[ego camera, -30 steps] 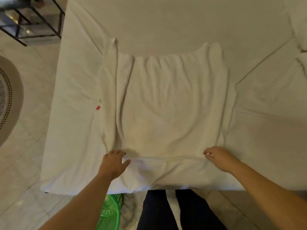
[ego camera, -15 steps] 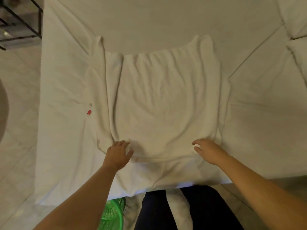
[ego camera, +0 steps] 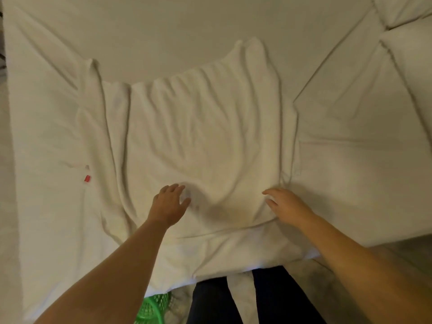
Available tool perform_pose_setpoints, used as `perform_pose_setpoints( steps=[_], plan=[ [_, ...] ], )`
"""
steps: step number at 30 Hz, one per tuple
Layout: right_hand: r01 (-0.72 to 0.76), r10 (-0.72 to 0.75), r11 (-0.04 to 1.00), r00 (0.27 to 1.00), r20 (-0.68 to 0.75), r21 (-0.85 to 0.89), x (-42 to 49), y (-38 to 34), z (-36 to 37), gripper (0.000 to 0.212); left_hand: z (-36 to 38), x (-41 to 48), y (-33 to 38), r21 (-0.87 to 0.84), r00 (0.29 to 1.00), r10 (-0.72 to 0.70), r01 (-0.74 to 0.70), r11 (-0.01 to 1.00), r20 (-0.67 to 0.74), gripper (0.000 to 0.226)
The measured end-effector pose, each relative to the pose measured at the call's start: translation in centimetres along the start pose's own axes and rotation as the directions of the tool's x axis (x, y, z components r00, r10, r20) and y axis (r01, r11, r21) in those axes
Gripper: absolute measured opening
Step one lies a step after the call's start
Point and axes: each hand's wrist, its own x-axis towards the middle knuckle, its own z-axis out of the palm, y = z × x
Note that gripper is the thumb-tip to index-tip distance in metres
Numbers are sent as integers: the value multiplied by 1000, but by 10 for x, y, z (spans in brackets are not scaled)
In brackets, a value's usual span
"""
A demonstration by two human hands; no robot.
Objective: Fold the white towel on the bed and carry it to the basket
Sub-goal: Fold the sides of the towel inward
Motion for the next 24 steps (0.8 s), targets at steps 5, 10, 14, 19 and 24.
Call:
perform_pose_setpoints(
  steps=[5,10,14,19,24],
  plan=[
    [-51,52,997,998,-19,53,12,43,-26,37,-16,50,74,-1,998,61,-61,998,-11,60],
    [-63,68,990,997,-38,126,29,84,-51,43,-39,106,148,9,993,114,-114,993,-32,60],
    [-74,86,983,994,-64,169,42,107,-67,35,-61,152,198,34,988,146,-145,989,-53,61],
    [-123,151,954,985,-86,274,61,125,-75,40,-91,215,253,70,967,216,-209,976,-133,60],
    [-179,247,880,964,-102,439,83,135,-74,44,-125,275,308,103,913,315,-298,949,-259,58]
  ],
)
